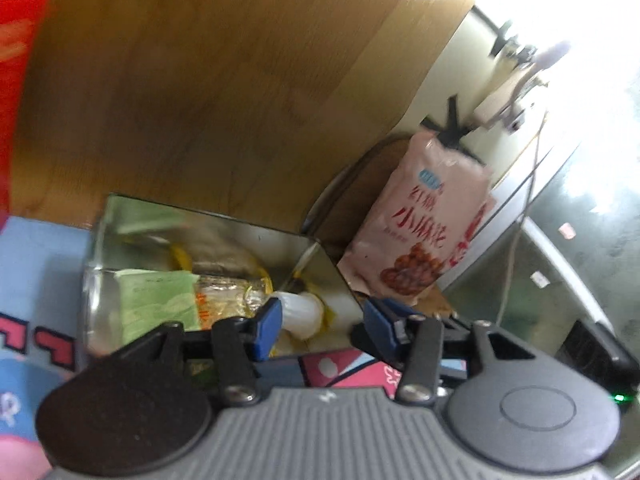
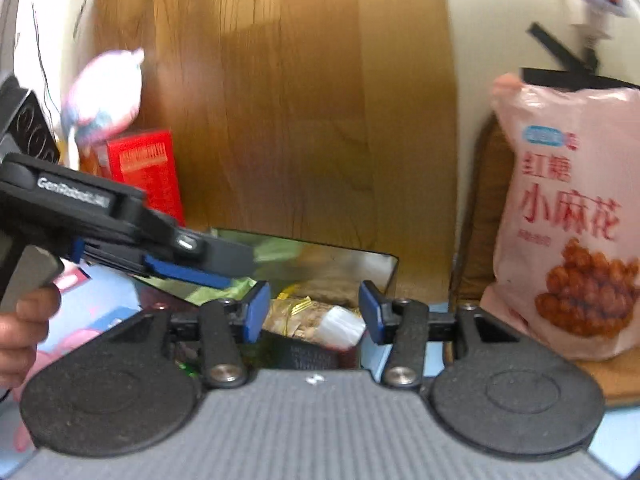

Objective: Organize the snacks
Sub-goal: 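Grasp the pink candy box with the left tool and lift it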

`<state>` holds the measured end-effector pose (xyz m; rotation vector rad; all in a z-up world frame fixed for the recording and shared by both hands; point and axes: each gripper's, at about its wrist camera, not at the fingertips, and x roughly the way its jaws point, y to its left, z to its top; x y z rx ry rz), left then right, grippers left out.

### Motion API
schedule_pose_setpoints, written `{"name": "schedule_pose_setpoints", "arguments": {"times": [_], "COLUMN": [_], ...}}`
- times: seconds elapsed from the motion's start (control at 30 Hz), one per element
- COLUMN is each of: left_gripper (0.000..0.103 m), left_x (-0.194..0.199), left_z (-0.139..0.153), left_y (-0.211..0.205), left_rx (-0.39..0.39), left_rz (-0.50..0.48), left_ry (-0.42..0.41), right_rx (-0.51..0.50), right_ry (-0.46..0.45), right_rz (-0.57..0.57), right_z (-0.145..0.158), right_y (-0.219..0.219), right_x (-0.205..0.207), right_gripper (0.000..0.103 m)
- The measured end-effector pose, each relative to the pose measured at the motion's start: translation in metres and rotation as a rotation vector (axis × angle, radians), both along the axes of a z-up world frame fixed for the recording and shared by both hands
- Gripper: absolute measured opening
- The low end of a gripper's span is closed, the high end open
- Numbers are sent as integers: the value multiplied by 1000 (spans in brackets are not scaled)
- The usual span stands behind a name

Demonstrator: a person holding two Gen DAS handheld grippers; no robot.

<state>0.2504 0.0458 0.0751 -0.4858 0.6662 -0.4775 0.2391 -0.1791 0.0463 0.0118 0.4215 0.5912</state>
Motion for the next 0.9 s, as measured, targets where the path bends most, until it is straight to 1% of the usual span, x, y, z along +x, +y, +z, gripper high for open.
{"name": "schedule_pose_setpoints", "arguments": {"times": [0.07, 0.13, 0.27, 0.33, 0.4, 0.47, 0.57, 0.6, 0.67, 0.73, 0.77, 0.83, 0.9], "left_gripper": [48, 48, 48, 49, 49, 49, 49, 49, 49, 49, 49, 49, 49], "left_x": [-21, -42, -77, -86, -92, -98, -100, -101, -107, -119, -125, -137, -149], "left_z": [1, -3, -17, -27, -38, -46, -54, -55, -55, -51, -49, -47, -50], "left_y": [16, 28, 48, 56, 64, 67, 68, 67, 68, 71, 72, 76, 78], "left_rx": [-11, -5, 46, 42, 15, 15, 1, -5, -15, -30, -32, -29, -38], "left_rz": [11, 22, 85, 119, 144, 166, 178, 179, 182, 172, 169, 172, 167], "left_ry": [-10, -7, 17, 55, 90, 112, 145, 149, 146, 124, 111, 102, 109], "right_rx": [40, 70, 93, 96, 82, 34, -10, -28, -86, -87, -83, -97, -143], "right_ry": [25, 68, 150, 201, 218, 213, 267, 272, 253, 248, 239, 203, 168], "right_rz": [7, 43, 130, 169, 206, 233, 270, 282, 283, 296, 320, 399, 496], "right_z": [-2, -6, -17, -24, -29, -32, -42, -45, -48, -43, -39, -30, -28], "right_y": [-10, -14, -9, 1, 13, 29, 49, 56, 66, 64, 61, 51, 42], "right_x": [-15, -29, -61, -73, -83, -92, -96, -97, -102, -108, -113, -130, -149], "right_gripper": [52, 52, 52, 52, 52, 52, 52, 51, 25, 25, 25, 25, 25]}}
